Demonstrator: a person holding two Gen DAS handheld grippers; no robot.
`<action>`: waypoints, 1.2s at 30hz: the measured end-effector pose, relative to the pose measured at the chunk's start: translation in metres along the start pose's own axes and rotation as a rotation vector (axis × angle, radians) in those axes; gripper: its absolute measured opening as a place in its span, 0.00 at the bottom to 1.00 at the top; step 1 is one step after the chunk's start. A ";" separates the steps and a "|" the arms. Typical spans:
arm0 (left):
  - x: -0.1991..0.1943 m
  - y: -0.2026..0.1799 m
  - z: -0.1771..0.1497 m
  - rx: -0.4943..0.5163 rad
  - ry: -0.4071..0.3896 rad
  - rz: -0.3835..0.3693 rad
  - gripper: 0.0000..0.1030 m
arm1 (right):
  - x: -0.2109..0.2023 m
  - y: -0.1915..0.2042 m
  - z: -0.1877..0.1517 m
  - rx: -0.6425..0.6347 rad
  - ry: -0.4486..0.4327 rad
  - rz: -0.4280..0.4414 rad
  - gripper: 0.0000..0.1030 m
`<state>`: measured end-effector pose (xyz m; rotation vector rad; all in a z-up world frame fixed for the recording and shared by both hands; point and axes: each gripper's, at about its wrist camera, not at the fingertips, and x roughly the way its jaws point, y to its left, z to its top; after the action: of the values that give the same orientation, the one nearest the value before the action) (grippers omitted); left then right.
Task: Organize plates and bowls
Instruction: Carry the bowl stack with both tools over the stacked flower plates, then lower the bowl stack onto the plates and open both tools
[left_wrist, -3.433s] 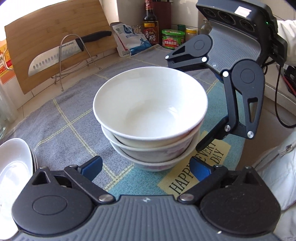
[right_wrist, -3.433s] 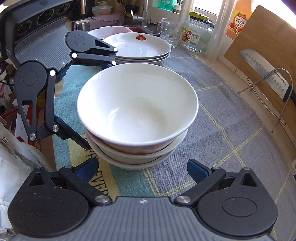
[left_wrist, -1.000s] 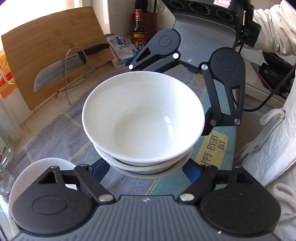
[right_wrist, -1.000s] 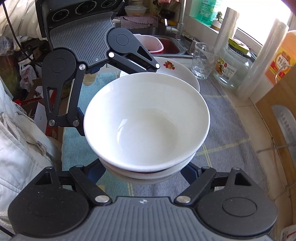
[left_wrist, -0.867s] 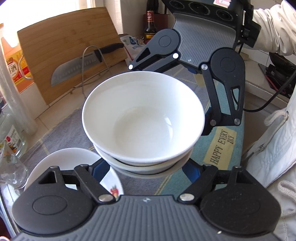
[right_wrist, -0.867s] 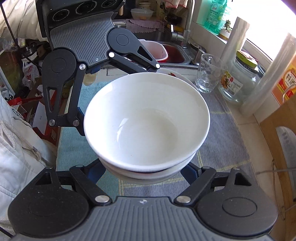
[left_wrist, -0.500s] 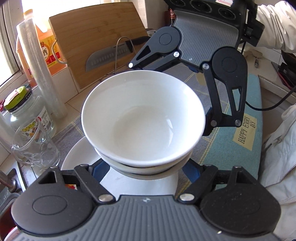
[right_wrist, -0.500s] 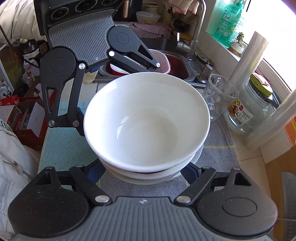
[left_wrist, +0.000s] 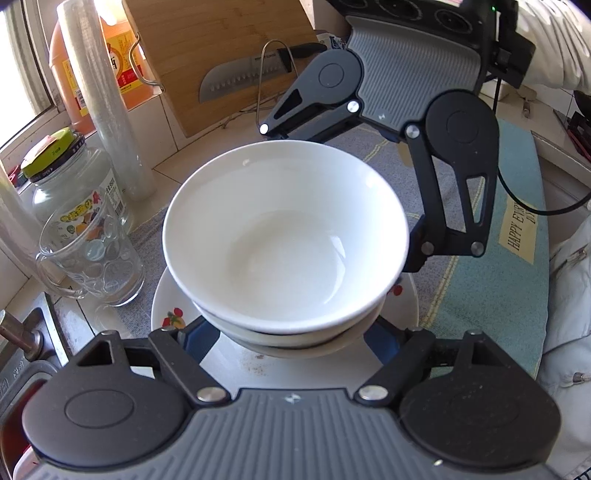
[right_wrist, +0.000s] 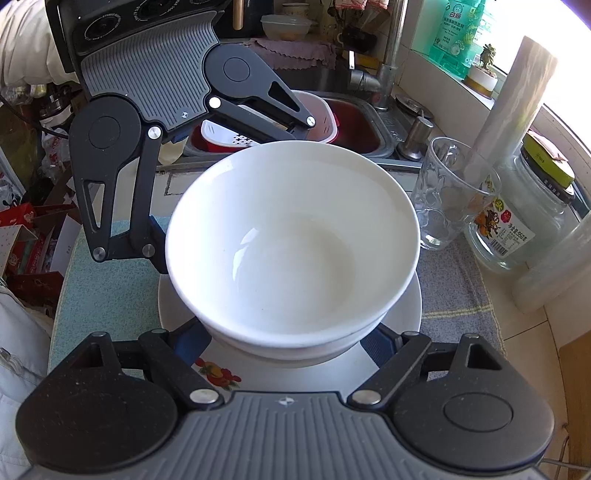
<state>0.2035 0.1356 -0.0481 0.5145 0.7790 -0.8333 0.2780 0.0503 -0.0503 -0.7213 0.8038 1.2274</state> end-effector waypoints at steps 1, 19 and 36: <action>-0.001 0.001 0.000 0.000 0.000 0.002 0.82 | 0.001 -0.001 0.001 0.001 -0.001 -0.003 0.87; 0.005 0.010 0.002 0.014 -0.006 -0.030 0.82 | 0.000 -0.005 0.000 0.056 0.003 0.003 0.87; 0.001 -0.004 -0.001 0.037 -0.022 0.050 0.93 | -0.008 0.003 -0.001 0.077 -0.011 -0.048 0.98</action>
<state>0.1997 0.1334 -0.0496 0.5549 0.7294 -0.8074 0.2738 0.0459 -0.0439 -0.6673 0.8154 1.1507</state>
